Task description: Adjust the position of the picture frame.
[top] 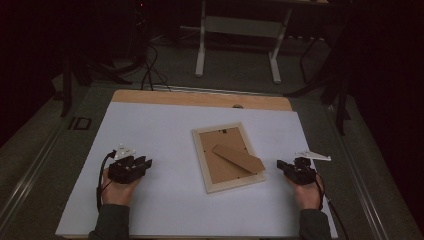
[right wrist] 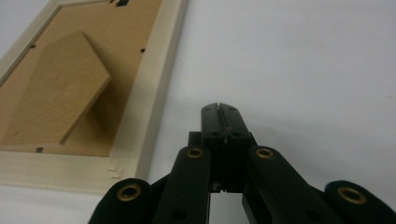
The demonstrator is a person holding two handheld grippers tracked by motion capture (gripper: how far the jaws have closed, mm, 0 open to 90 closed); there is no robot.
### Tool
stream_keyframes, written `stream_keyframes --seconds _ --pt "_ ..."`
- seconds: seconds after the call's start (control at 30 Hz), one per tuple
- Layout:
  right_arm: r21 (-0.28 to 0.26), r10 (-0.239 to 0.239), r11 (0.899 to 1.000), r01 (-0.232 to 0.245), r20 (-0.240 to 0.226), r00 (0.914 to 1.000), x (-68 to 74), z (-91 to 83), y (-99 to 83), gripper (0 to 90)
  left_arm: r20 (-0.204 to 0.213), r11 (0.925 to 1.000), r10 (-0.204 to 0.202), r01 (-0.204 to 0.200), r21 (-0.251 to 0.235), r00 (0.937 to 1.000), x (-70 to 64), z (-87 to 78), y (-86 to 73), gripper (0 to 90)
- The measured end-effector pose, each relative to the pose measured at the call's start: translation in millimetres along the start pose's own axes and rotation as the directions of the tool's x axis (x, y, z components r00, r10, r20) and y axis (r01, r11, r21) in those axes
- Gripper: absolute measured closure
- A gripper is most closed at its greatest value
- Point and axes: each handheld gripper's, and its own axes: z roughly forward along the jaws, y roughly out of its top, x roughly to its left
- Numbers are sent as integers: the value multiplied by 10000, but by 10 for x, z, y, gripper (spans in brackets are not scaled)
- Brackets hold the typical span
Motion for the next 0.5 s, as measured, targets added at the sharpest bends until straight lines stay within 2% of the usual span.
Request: stream_keyframes --seconds 0.03,0.07,0.1,0.13,0.17,0.27,0.4,0.43,0.5 --pt "60 -111 9999 111 -75 9999 27 16 1 898 -93 9998 201 -201 9 9998 -16 -10 -1 787" --pt "60 -111 9999 111 -75 9999 27 16 1 898 -93 9998 201 -201 9 9998 -16 -10 -1 837" --pt "74 -146 9999 147 -91 9999 39 25 -1 898 -187 9993 370 -370 33 9991 -25 -15 0 837" --pt "107 -170 9998 172 -138 9998 47 33 -4 898 -222 9989 464 -462 58 9987 -32 -17 3 889" --pt "176 -194 9997 197 -193 9996 65 52 -13 898 -205 9985 528 -525 144 9984 -33 -14 5 900" --pt "226 -256 9994 261 -231 9994 76 72 -19 899 -322 9971 697 -687 332 9970 -31 0 5 900" --pt "304 -281 9991 292 -364 9989 116 102 -31 898 -351 9986 455 -445 296 9983 -8 2 -3 885" --pt "362 -328 9988 345 -442 9985 139 120 -32 898 -368 9988 424 -414 263 9984 0 -1 -4 813" --pt "381 -348 9986 367 -499 9982 149 131 -34 898 -480 9993 337 -328 199 9983 14 -8 -8 788"
